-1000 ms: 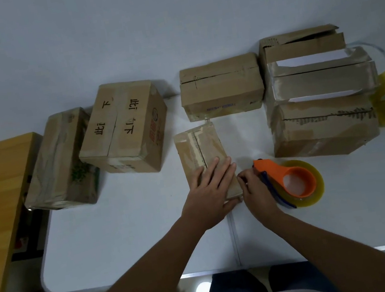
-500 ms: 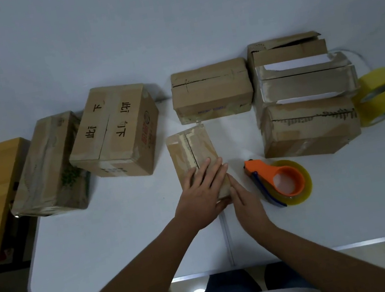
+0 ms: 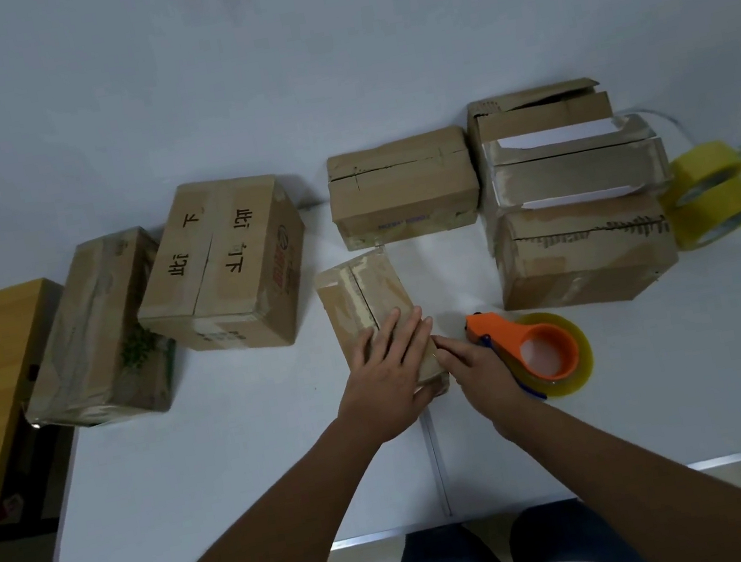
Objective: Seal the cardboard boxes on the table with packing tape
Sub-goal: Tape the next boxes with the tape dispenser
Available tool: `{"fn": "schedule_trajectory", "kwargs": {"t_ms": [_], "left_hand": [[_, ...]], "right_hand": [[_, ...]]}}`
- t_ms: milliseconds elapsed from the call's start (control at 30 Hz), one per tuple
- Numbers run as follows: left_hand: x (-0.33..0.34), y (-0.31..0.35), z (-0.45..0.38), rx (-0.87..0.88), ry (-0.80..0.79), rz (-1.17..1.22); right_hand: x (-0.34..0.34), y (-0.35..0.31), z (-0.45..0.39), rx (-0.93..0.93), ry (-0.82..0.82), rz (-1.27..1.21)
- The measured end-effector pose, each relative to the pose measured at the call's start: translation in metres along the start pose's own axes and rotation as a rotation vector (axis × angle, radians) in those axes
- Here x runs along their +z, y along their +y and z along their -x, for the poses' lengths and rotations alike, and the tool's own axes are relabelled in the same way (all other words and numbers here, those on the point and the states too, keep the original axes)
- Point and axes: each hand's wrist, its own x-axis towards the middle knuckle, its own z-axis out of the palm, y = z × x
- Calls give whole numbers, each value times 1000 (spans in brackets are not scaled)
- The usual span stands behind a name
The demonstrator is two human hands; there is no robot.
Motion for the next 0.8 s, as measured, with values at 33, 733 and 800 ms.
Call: {"fn": "schedule_trajectory", "kwargs": {"t_ms": [33,733,800], "left_hand": [[0,0,0,-1,-13,15],[-13,-27,75,-1402,218,1993],[-7,-20,81,-1461,110,2135]], "right_hand": [[1,-2,0,-9,10,27],[36,-21,-17,-504,-276,1266],[40,-14,-23,-543,-263,1387]]}}
